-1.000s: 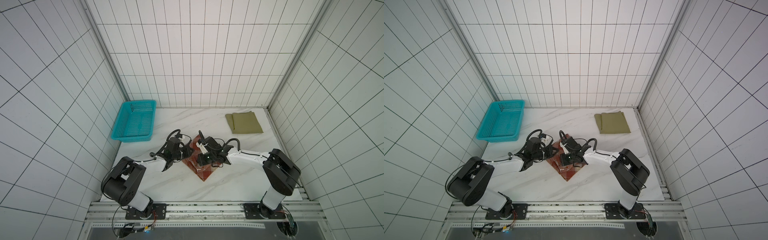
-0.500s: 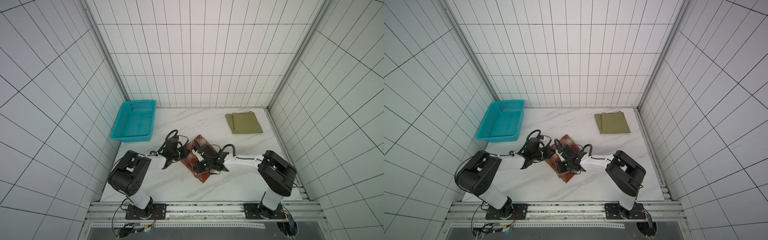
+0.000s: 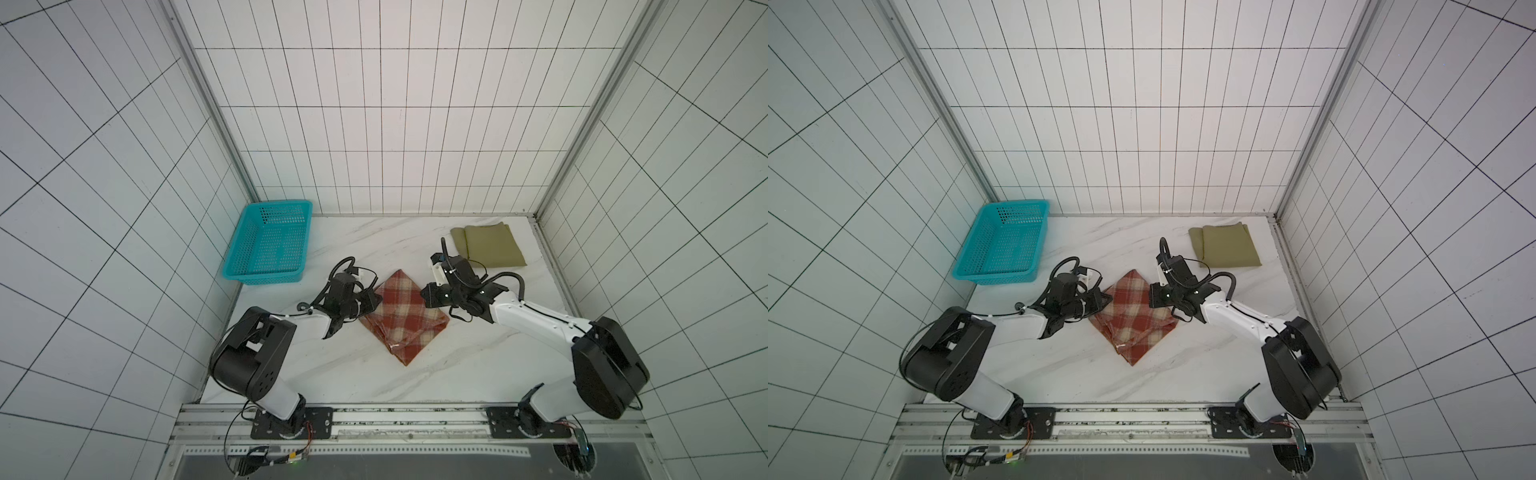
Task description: Fold and stack the skirts
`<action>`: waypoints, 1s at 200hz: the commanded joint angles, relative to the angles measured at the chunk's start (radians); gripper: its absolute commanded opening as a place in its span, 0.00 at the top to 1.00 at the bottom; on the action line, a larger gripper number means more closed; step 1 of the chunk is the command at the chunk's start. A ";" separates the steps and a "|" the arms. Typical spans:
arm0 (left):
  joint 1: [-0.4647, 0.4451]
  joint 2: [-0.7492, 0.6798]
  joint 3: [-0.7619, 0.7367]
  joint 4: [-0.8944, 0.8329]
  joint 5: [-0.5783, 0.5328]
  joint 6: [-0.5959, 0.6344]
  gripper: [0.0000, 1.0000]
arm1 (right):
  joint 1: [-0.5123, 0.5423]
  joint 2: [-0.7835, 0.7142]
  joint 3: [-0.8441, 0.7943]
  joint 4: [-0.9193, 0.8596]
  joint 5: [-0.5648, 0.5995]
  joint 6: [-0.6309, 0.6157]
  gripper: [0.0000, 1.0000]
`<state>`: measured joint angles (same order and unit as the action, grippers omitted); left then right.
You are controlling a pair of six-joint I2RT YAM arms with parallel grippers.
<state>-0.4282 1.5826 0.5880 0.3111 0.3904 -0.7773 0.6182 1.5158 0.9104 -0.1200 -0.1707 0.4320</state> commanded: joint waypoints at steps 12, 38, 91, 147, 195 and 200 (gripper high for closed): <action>-0.004 0.069 0.026 -0.005 -0.002 0.004 1.00 | -0.019 0.066 -0.087 -0.004 -0.027 -0.041 1.00; -0.004 0.145 0.068 -0.001 -0.002 0.013 1.00 | -0.019 0.064 -0.176 0.063 -0.074 0.009 1.00; -0.010 0.286 0.221 -0.015 0.017 0.049 1.00 | 0.119 0.079 -0.282 0.129 -0.092 0.133 1.00; -0.015 0.217 0.332 -0.016 0.078 0.074 1.00 | 0.242 0.083 -0.117 0.115 -0.036 0.152 1.00; -0.015 -0.021 0.295 -0.108 0.101 0.078 1.00 | 0.166 -0.029 -0.035 0.049 -0.075 0.078 1.00; -0.015 -0.044 0.284 -0.118 0.101 0.072 1.00 | 0.151 -0.033 -0.029 0.042 -0.091 0.070 1.00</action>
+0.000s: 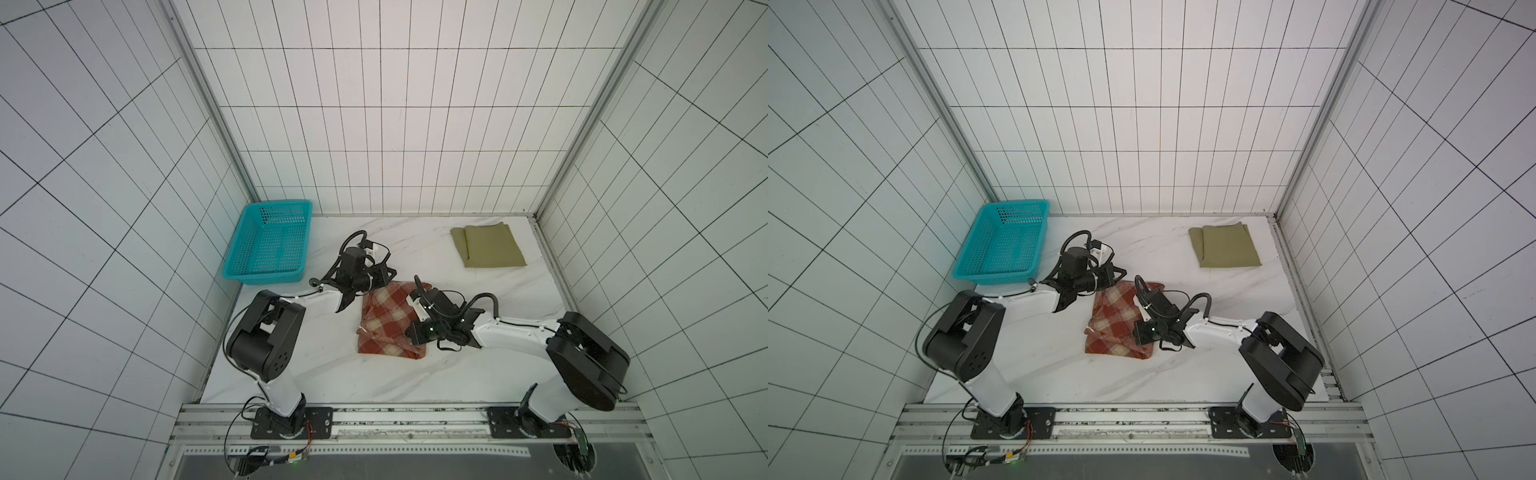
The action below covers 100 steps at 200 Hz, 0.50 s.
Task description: Fold and stack the skirts
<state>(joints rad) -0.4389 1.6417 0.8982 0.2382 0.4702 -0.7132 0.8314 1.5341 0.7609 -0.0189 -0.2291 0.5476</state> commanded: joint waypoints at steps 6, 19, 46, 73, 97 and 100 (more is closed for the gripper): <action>-0.004 -0.130 -0.046 -0.056 0.021 -0.001 1.00 | -0.087 -0.052 0.129 -0.065 -0.043 -0.057 1.00; -0.007 -0.195 -0.097 -0.078 0.013 -0.019 1.00 | -0.130 -0.042 0.148 -0.072 -0.064 -0.086 1.00; -0.017 -0.339 -0.249 -0.096 -0.029 -0.069 1.00 | -0.202 0.036 0.223 -0.100 -0.093 -0.149 1.00; -0.043 -0.449 -0.405 -0.096 -0.064 -0.120 1.00 | -0.249 0.132 0.290 -0.106 -0.099 -0.195 1.00; -0.067 -0.488 -0.510 -0.100 -0.085 -0.150 1.00 | -0.276 0.226 0.337 -0.105 -0.095 -0.220 1.00; -0.068 -0.489 -0.522 -0.099 -0.088 -0.154 1.00 | -0.278 0.239 0.343 -0.105 -0.094 -0.221 1.00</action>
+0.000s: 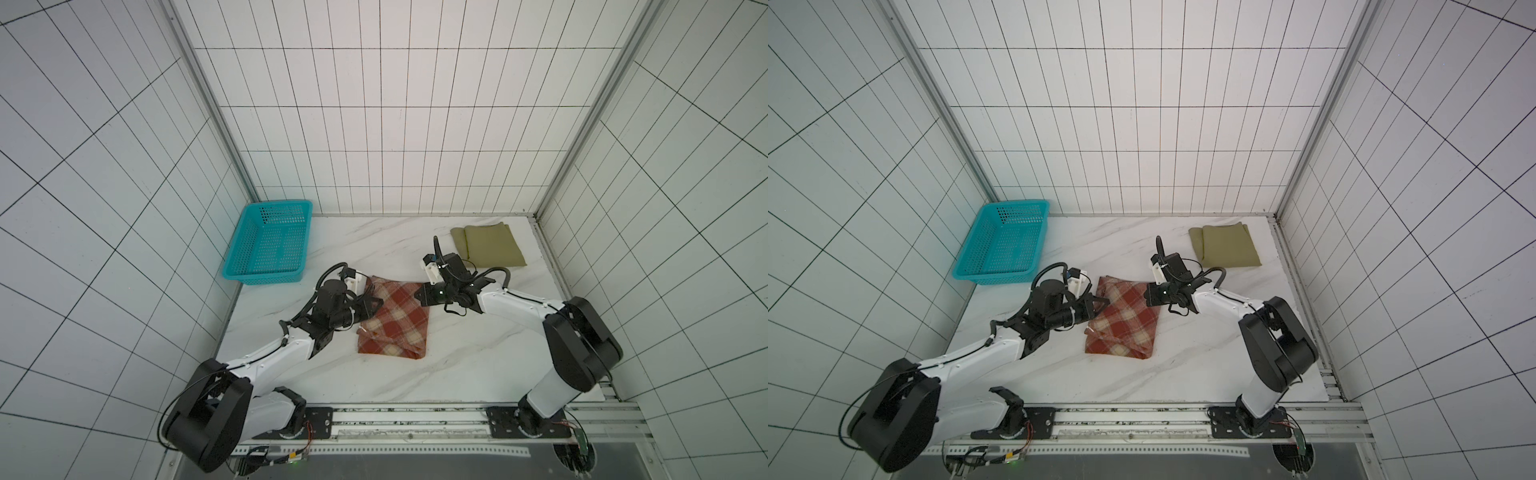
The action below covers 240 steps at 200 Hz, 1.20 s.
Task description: Fold and stack the skirts
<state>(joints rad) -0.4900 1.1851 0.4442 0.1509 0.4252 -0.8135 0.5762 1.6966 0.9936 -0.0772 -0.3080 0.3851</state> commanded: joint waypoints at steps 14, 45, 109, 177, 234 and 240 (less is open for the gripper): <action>-0.022 -0.029 -0.113 0.000 -0.051 -0.066 1.00 | -0.033 0.125 0.123 -0.043 -0.019 -0.066 1.00; -0.022 0.017 -0.148 0.019 -0.092 -0.069 1.00 | -0.038 0.183 0.093 -0.015 -0.013 -0.064 1.00; -0.013 0.234 -0.070 0.056 -0.108 -0.056 1.00 | -0.039 0.117 -0.098 0.044 0.006 0.005 1.00; 0.058 0.347 0.071 0.018 -0.124 0.026 1.00 | 0.044 -0.096 -0.344 0.103 0.053 0.147 1.00; 0.067 0.340 0.207 0.005 -0.130 0.121 1.00 | 0.266 -0.157 -0.285 0.111 0.132 0.236 1.00; 0.067 0.322 0.213 -0.002 -0.127 0.126 1.00 | 0.266 -0.164 -0.268 0.099 0.133 0.232 1.00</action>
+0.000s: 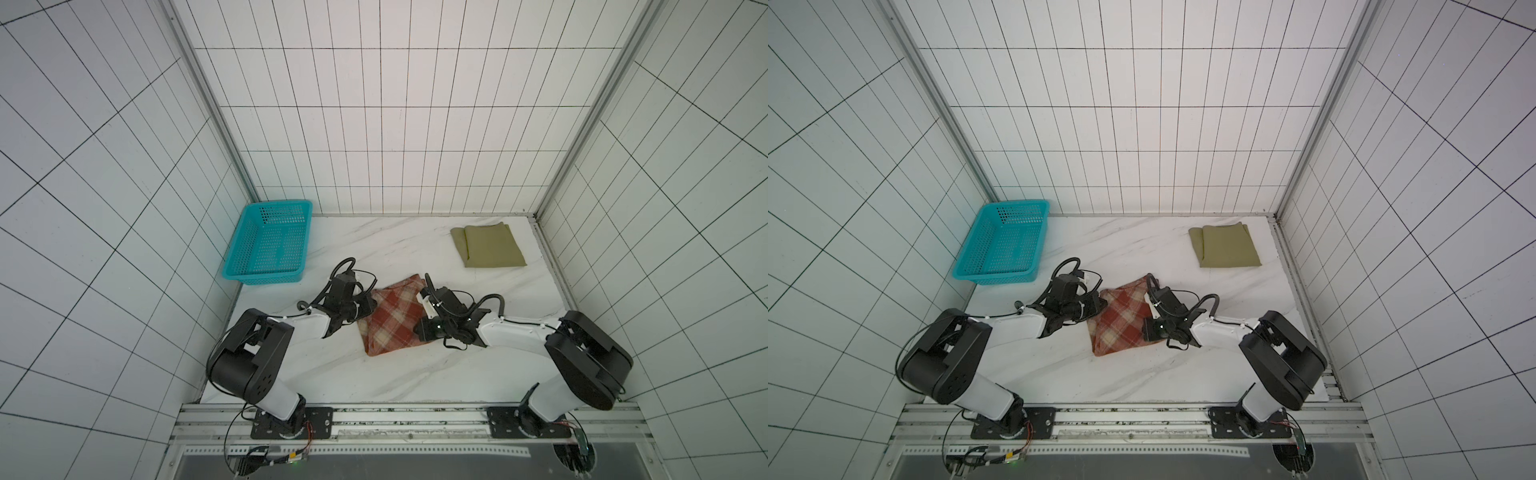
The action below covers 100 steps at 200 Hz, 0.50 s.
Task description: Fold and stack the skirts
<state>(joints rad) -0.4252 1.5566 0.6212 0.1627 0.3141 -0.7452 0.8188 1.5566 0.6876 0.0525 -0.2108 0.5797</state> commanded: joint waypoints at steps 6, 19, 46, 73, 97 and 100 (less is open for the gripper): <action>0.002 -0.072 0.037 -0.024 -0.014 0.065 1.00 | 0.023 -0.033 0.051 -0.042 0.038 0.029 1.00; 0.002 -0.125 0.034 -0.054 -0.011 0.073 1.00 | 0.017 -0.058 0.088 -0.071 0.039 -0.001 1.00; -0.005 -0.228 0.007 -0.118 0.002 0.071 1.00 | -0.052 -0.123 0.127 -0.113 -0.033 -0.060 1.00; -0.040 -0.278 -0.033 -0.138 0.024 0.047 0.99 | -0.158 -0.145 0.132 -0.142 -0.089 -0.121 1.00; -0.092 -0.269 -0.056 -0.125 0.008 0.026 0.93 | -0.236 -0.134 0.130 -0.158 -0.103 -0.171 0.94; -0.098 -0.264 -0.058 -0.120 0.007 0.022 0.92 | -0.242 -0.131 0.127 -0.158 -0.107 -0.176 0.90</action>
<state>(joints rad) -0.4816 1.2797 0.5961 0.0616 0.3229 -0.7006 0.6323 1.4178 0.7475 -0.0410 -0.2764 0.4763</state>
